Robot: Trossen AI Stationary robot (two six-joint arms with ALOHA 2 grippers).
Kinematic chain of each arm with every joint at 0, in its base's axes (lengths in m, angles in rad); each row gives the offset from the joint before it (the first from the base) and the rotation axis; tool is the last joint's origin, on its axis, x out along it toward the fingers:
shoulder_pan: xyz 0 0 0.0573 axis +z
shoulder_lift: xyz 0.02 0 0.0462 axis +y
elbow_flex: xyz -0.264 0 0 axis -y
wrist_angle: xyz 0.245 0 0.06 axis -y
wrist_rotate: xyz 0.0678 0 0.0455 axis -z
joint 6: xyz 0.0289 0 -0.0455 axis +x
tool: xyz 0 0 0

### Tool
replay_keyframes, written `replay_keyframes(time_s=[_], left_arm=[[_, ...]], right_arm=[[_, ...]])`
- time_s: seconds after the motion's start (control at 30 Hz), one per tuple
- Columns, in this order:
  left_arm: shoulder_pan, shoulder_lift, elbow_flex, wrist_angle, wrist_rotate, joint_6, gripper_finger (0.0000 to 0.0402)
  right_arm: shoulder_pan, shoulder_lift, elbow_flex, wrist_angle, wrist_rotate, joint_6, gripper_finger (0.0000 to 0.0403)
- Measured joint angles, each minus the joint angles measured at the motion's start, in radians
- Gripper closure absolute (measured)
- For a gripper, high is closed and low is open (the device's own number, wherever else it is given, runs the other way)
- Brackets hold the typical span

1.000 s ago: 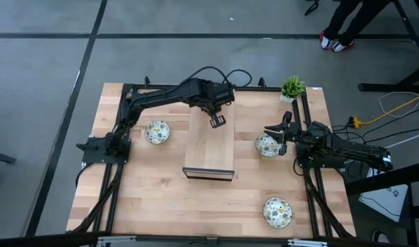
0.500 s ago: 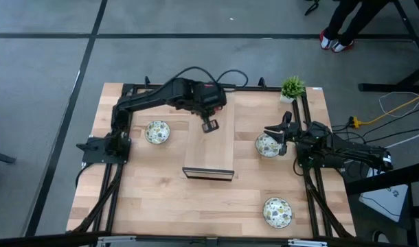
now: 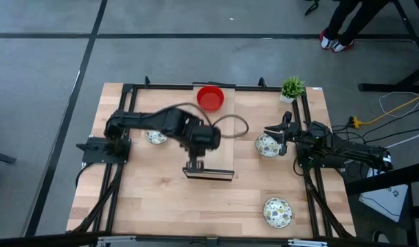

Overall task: Pick & Place Mini bowls
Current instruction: Put the left white bowl on the shelf

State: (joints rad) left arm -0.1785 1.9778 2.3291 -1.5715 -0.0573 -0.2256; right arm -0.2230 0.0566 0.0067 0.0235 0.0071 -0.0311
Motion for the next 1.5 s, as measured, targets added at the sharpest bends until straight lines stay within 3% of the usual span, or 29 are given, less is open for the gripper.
replay_keyframes(time_s=[0.23,0.57,0.77,0.9,1.23,1.5], left_arm=[[-0.135,0.000,0.000,0.000,0.000,-0.010,0.0397],[-0.254,-0.006,-0.056,0.002,-0.005,-0.167,0.0397],[-0.319,-0.053,-0.236,0.002,0.013,-0.184,0.0397],[-0.329,-0.152,-0.380,0.001,0.021,-0.235,0.0400],[-0.331,-0.476,-0.790,0.000,-0.142,-0.505,0.0400],[-0.313,-0.640,-1.007,-0.001,-0.229,-0.511,0.0392]], right_arm=[[0.000,0.000,0.000,0.000,0.000,0.000,0.0328],[0.000,0.000,0.000,0.000,0.000,0.000,0.0328],[0.000,0.000,0.000,0.000,0.000,0.000,0.0328],[0.000,0.000,0.000,0.000,0.000,0.000,0.0328],[0.000,0.000,0.000,0.000,0.000,0.000,0.0328],[0.000,0.000,0.000,0.000,0.000,0.000,0.0328]])
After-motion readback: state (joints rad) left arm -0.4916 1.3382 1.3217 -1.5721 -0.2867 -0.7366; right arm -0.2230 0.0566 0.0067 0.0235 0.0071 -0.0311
